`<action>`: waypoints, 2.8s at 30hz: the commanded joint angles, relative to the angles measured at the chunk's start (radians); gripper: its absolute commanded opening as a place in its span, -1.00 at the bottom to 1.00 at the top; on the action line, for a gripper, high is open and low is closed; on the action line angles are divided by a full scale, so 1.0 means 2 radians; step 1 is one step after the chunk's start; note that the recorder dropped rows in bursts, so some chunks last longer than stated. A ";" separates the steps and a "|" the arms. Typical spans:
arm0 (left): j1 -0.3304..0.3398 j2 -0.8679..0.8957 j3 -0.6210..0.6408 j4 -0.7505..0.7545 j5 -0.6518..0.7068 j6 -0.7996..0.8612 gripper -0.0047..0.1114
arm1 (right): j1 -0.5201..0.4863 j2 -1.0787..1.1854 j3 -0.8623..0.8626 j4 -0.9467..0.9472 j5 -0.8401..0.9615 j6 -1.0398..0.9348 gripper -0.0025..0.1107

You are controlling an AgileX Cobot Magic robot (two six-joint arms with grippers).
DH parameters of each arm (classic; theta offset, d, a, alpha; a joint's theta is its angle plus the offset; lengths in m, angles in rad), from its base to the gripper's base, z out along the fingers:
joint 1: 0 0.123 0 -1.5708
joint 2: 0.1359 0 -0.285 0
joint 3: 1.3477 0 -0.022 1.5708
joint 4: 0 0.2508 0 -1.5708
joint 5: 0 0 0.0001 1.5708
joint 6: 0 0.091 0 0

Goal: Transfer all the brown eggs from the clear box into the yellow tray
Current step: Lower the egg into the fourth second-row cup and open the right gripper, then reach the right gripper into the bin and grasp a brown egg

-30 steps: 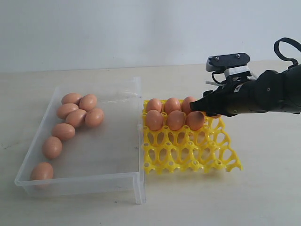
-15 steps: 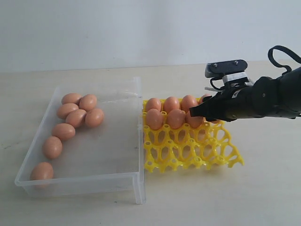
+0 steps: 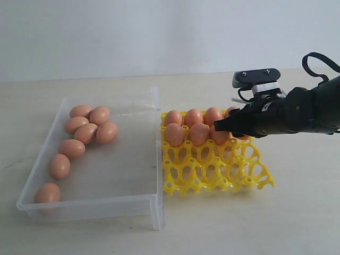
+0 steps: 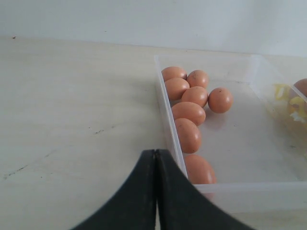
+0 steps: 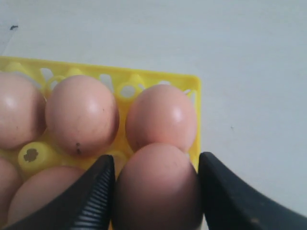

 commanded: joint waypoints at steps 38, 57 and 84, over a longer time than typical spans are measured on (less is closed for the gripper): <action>0.001 -0.003 -0.002 -0.001 -0.002 0.001 -0.92 | 0.268 0.179 -0.516 -0.134 0.421 -0.052 -0.06; 0.001 -0.003 -0.002 -0.001 -0.002 0.001 -0.92 | 0.277 0.314 -0.676 -0.091 0.409 -0.139 0.06; 0.001 -0.003 -0.002 -0.001 -0.002 0.035 -0.92 | 0.276 0.341 -0.676 -0.053 0.425 -0.165 -0.96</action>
